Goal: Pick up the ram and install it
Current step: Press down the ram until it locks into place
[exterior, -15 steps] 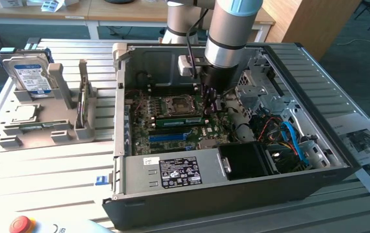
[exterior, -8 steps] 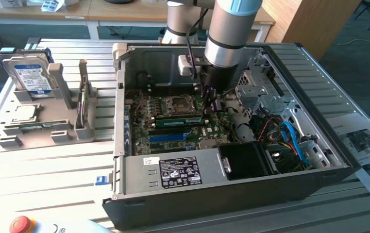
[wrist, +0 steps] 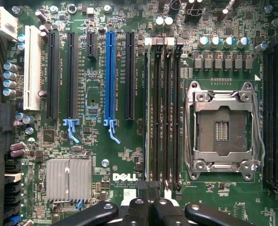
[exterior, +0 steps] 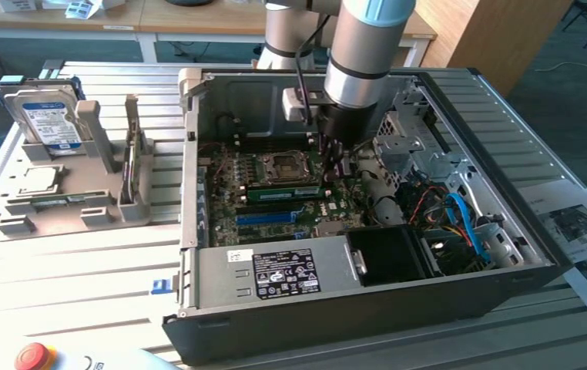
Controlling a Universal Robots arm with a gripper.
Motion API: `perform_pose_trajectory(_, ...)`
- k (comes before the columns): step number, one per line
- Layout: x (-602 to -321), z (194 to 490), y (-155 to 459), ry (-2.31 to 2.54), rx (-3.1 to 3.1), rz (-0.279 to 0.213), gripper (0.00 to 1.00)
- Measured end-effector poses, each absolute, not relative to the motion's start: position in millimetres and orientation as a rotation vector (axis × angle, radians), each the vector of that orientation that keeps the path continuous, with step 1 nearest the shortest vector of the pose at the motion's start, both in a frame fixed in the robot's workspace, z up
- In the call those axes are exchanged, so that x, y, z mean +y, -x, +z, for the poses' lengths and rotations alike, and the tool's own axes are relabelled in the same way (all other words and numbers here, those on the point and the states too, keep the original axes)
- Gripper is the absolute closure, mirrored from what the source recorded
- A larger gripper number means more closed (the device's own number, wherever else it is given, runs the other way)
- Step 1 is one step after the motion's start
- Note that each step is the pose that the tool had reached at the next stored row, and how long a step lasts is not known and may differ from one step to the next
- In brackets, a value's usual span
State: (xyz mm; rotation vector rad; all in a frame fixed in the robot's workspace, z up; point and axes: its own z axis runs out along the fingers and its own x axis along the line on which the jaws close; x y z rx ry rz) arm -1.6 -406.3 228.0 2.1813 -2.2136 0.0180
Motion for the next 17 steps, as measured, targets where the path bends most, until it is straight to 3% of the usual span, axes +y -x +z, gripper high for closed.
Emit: perform_pose_trajectory(17, -406.3, 224.7, 1.5, -2.181, -2.214, 0.018, 0.90)
